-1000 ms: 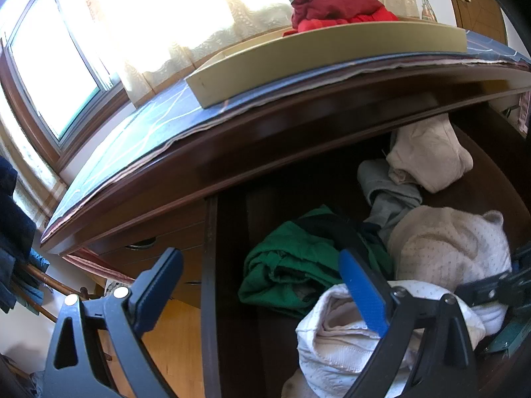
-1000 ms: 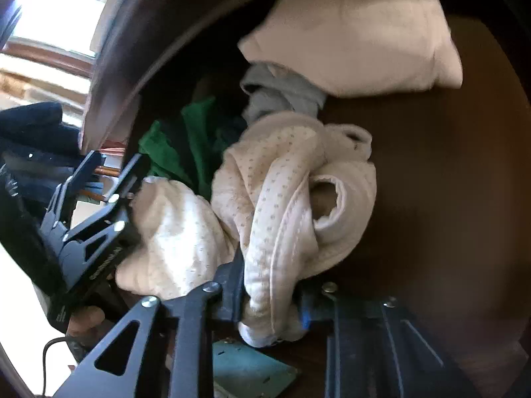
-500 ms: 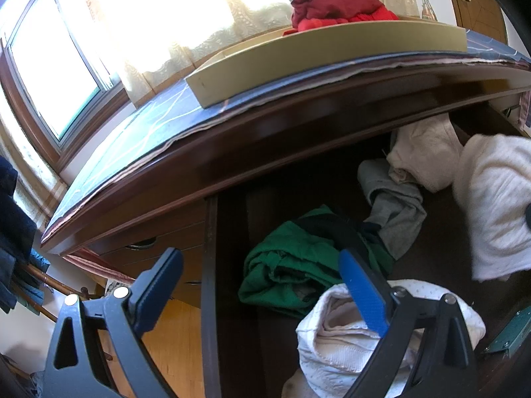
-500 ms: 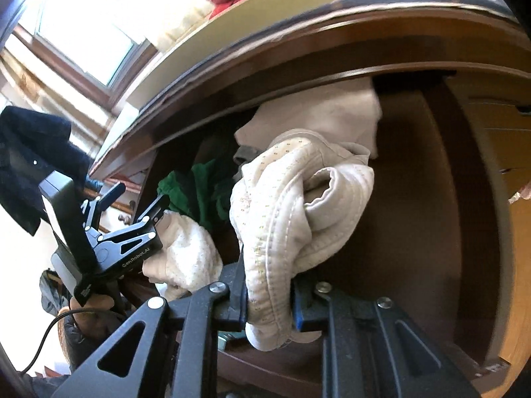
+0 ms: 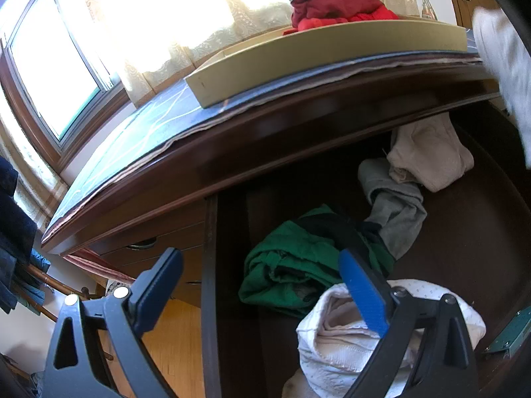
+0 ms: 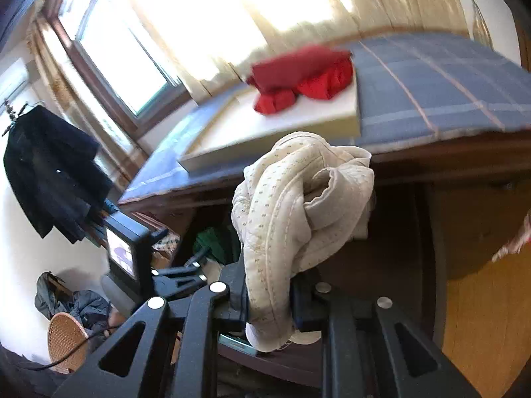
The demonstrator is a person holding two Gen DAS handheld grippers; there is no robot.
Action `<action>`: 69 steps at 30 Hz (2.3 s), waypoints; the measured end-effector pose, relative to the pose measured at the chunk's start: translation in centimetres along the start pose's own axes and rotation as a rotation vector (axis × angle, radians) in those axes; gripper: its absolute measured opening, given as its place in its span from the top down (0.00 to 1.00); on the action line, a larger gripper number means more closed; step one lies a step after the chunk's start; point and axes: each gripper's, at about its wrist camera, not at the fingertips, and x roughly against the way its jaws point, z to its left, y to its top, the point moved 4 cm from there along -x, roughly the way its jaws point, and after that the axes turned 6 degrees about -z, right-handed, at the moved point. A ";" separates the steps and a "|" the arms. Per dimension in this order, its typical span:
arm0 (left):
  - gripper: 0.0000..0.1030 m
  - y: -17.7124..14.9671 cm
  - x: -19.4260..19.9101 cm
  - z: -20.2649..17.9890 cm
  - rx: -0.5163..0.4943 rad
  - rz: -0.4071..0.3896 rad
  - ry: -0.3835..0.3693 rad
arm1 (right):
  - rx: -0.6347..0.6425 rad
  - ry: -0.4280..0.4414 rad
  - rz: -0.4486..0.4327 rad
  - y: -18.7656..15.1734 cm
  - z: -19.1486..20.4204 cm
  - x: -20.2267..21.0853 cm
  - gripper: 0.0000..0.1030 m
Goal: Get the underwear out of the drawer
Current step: 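Lift the white dotted garment with the right gripper over the tray, then lower the white dotted garment into the tray and open the right gripper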
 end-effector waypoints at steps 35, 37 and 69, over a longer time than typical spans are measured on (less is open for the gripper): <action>0.06 0.0 0.0 -0.1 0.000 0.002 -0.001 | 0.115 -0.004 -0.069 13.7 1.3 -11.8 0.80; 0.06 0.0 0.0 -0.1 0.000 0.001 -0.001 | 0.110 -0.022 -0.052 13.7 0.8 -13.1 0.80; 0.06 -0.1 -0.1 -0.1 -0.002 0.004 -0.001 | 0.109 -0.136 -0.120 12.0 -2.5 -9.6 0.32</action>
